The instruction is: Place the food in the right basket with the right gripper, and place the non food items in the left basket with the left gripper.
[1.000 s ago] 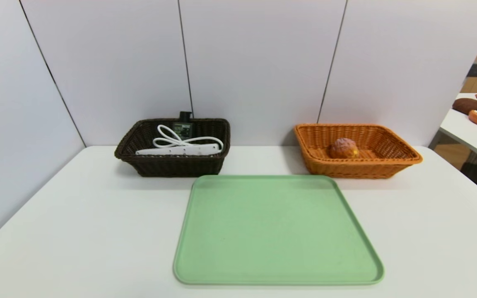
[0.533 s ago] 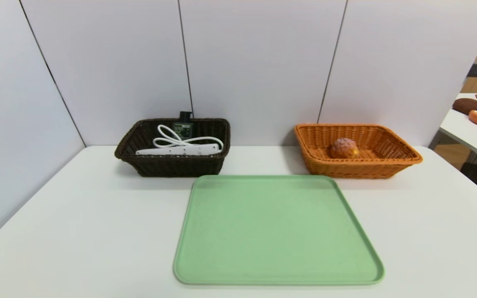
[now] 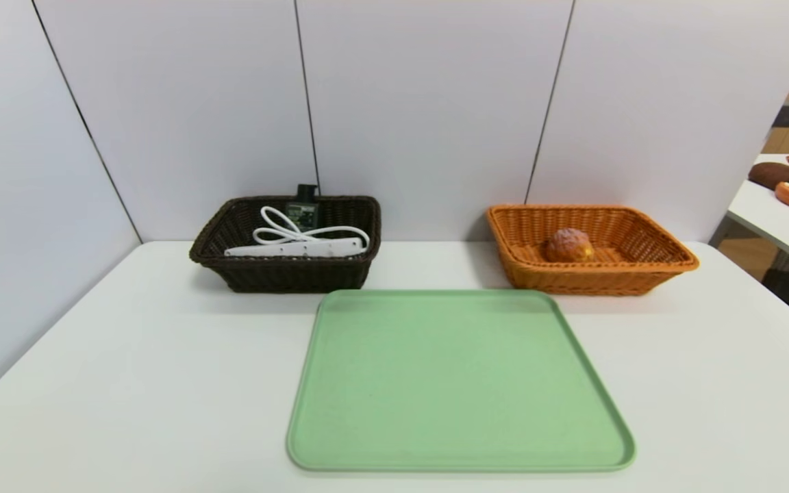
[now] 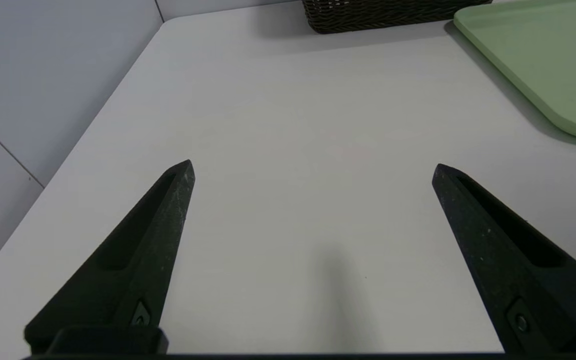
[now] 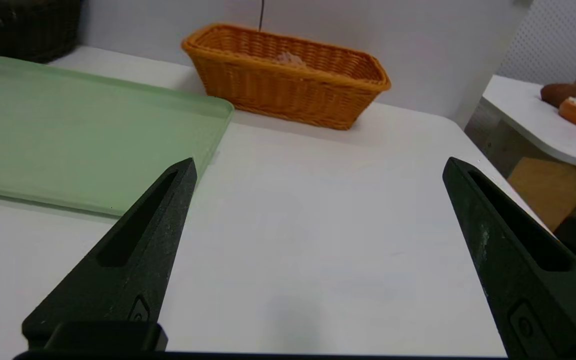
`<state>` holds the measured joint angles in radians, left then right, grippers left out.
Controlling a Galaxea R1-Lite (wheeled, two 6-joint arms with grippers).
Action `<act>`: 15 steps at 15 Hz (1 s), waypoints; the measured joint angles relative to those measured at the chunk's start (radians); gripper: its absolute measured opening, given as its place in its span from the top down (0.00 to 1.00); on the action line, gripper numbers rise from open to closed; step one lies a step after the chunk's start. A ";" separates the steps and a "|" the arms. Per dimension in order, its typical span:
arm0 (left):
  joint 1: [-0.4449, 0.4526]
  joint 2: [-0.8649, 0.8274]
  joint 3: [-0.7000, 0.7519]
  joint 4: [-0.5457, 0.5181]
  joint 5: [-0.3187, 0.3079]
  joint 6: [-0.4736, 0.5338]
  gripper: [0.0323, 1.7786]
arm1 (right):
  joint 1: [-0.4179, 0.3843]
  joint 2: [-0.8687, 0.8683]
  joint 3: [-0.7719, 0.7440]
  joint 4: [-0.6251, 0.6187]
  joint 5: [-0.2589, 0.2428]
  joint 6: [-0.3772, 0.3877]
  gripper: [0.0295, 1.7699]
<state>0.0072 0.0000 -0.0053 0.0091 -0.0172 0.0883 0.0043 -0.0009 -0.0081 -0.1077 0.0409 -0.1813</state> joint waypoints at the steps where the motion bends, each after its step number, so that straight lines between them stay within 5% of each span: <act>1: 0.000 0.000 0.002 0.000 0.001 -0.007 0.05 | 0.000 0.000 0.004 0.041 -0.004 0.008 0.04; 6: 0.000 -0.001 0.004 0.000 0.004 -0.018 0.05 | 0.000 0.000 0.000 0.132 -0.006 0.118 0.04; 15: 0.000 -0.001 0.004 0.000 0.005 -0.018 0.05 | 0.000 0.000 -0.003 0.133 -0.011 0.132 0.04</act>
<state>0.0070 -0.0013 -0.0017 0.0091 -0.0123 0.0700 0.0038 -0.0013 -0.0111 0.0253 0.0298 -0.0489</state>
